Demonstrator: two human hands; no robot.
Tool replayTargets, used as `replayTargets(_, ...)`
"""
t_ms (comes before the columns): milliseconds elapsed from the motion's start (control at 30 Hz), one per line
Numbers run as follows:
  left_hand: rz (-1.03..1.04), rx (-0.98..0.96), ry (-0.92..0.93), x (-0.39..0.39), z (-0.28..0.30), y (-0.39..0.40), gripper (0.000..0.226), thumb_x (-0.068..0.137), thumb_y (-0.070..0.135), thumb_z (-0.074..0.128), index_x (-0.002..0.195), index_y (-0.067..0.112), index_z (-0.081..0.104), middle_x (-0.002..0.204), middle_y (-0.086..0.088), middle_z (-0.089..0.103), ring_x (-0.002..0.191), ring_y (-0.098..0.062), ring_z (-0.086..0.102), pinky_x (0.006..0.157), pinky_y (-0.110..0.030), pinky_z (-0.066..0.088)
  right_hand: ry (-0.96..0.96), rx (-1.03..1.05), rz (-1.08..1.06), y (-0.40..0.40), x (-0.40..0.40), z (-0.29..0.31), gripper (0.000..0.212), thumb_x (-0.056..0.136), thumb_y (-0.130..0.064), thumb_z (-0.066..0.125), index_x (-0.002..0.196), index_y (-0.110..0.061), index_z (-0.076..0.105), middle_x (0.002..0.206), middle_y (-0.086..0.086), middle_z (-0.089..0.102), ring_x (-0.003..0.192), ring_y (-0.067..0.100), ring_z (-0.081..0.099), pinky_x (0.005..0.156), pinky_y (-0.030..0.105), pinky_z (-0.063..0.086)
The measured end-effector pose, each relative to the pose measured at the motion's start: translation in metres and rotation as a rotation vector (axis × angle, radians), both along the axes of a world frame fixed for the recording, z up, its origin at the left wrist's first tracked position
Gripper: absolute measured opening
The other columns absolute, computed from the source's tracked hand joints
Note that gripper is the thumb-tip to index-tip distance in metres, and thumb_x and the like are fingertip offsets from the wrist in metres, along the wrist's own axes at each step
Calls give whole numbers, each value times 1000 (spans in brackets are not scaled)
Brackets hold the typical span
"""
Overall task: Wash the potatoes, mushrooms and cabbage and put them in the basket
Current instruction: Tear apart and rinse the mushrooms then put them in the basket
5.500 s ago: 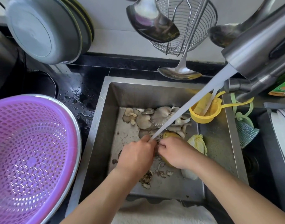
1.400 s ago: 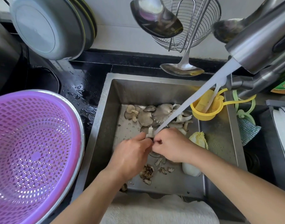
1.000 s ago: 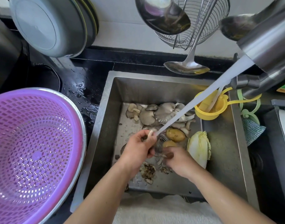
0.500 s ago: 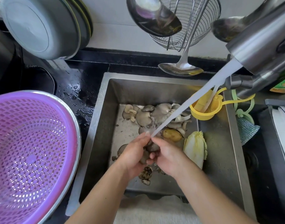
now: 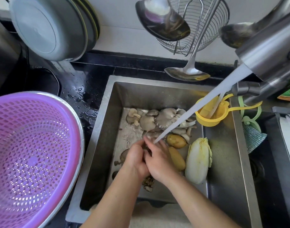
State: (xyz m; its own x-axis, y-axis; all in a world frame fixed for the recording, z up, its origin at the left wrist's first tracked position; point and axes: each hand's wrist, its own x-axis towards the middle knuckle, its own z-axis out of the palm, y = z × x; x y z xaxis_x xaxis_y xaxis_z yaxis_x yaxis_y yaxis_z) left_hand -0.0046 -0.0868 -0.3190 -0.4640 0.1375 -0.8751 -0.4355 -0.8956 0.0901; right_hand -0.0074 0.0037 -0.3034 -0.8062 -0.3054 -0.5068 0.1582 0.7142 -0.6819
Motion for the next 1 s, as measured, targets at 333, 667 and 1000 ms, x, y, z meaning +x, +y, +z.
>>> replayTargets(333, -30, -123, -45, -37, -6, -15, 21, 98, 24, 59, 106, 6, 68, 103, -19, 65, 89, -30, 62, 80, -39, 54, -363, -452, -611, 54, -25, 3, 21, 103, -11, 58, 99, -18, 77, 113, -1, 77, 116, 17, 67, 108, 38, 50)
replayTargets(667, -530, -876, -89, -71, -32, -50, 34, 108, 23, 50, 136, 9, 62, 140, -13, 64, 130, -28, 60, 106, -34, 47, -464, -296, -626, 60, -6, -22, 20, 102, -5, 53, 98, -9, 73, 102, 12, 77, 90, 20, 68, 88, 35, 55)
replayTargets(1000, -1791, -1517, -77, 22, -74, -48, 68, 94, 37, 63, 150, 23, 27, 154, -13, 30, 140, -35, 38, 109, -47, 39, -528, -244, -575, 54, 5, -25, 20, 102, 1, 51, 97, 1, 70, 85, 12, 67, 65, 16, 59, 56, 22, 46)
